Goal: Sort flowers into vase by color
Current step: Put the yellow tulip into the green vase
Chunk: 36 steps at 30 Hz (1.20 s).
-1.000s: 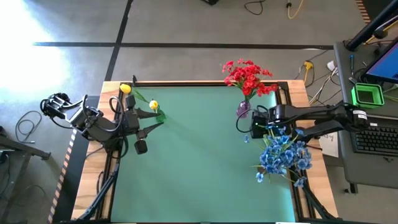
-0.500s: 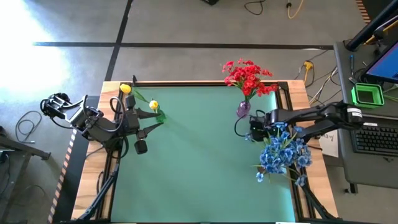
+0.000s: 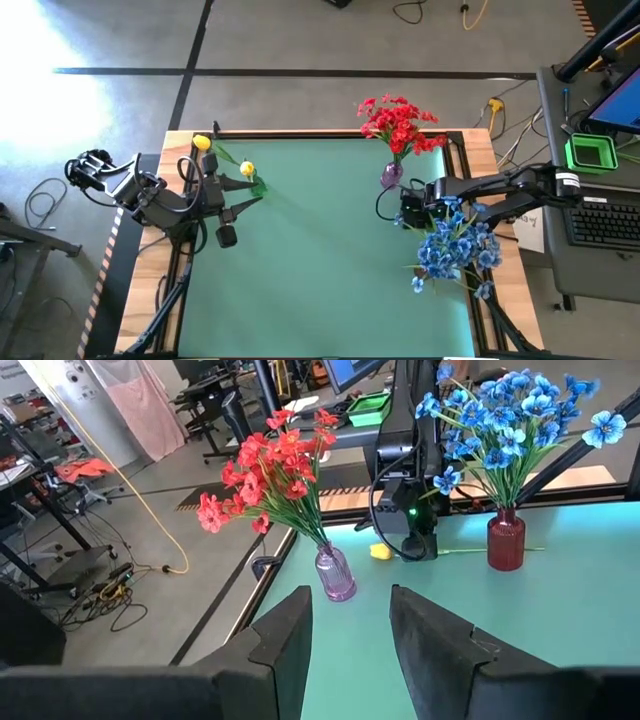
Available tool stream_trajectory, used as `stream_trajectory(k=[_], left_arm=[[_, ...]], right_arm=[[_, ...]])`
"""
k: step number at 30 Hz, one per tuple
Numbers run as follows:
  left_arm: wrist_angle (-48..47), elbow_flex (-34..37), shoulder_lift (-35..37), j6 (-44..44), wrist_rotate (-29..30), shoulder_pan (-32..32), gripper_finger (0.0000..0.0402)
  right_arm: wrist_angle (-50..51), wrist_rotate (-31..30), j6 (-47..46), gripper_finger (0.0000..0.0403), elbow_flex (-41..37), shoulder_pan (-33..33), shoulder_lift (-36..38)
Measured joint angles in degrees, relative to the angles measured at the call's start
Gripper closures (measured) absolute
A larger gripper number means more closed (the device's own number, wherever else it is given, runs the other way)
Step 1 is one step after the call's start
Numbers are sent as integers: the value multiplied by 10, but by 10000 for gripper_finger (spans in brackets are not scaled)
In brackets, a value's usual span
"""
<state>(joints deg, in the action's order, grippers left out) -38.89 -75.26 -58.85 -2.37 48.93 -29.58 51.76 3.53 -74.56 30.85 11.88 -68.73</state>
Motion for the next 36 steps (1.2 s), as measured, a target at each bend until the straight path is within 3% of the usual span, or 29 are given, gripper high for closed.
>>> stream_trajectory(k=[11,25,36], left_arm=[[-2,0,0,-2,0,0,278],[-2,0,0,-2,0,0,278],[-2,0,0,-2,0,0,278]], right_arm=[[-4,-5,0,361,-1,0,0],[-3,-5,2,365,-1,0,4],[22,-4,66,380,31,0,12]])
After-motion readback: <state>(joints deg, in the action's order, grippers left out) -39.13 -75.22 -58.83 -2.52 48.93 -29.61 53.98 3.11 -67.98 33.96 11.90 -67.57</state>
